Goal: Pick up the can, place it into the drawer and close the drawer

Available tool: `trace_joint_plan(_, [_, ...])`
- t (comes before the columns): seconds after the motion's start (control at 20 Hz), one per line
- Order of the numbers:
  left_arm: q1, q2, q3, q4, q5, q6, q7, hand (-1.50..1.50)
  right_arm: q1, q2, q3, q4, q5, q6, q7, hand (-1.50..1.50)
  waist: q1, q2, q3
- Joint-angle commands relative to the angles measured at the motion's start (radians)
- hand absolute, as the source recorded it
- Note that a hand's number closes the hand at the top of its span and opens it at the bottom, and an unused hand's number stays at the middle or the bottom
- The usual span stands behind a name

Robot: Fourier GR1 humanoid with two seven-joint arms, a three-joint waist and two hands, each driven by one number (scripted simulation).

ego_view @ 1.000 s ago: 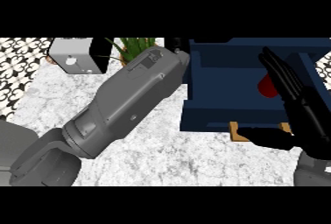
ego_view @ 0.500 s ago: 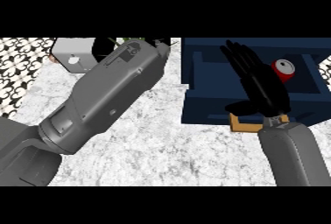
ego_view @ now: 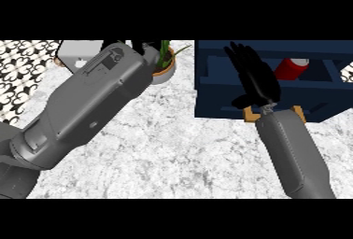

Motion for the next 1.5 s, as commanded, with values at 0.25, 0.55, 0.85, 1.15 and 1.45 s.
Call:
trace_joint_plan(0.25, [0.055, 0.104, 0.003, -0.158, -0.030, 0.003, 0.098, -1.50, -0.125, -0.022, -0.084, 0.369, 0.061, -0.260, -0.034, -1.50, 0.015, 0.012, 0.006])
trace_joint_plan(0.55, [0.102, 0.131, 0.042, -0.162, -0.045, -0.026, 0.078, -1.50, -0.236, -0.011, -0.131, 0.508, 0.071, -0.379, -0.023, -1.50, 0.012, 0.019, 0.005])
trace_joint_plan(0.85, [0.112, 0.114, 0.022, -0.236, -0.079, 0.031, 0.106, -1.50, -0.345, -0.044, -0.169, 0.662, 0.086, -0.461, -0.038, -1.50, 0.029, 0.022, 0.006])
trace_joint_plan(1.15, [0.122, 0.178, 0.045, -0.279, -0.082, -0.017, 0.135, -1.50, -0.459, -0.077, -0.202, 0.754, 0.091, -0.504, -0.021, -1.50, 0.053, 0.032, 0.006])
trace_joint_plan(1.45, [0.164, 0.187, 0.042, -0.312, -0.102, -0.008, 0.143, -1.50, -0.553, -0.103, -0.205, 0.809, 0.115, -0.491, 0.036, -1.50, 0.049, 0.032, 0.005])
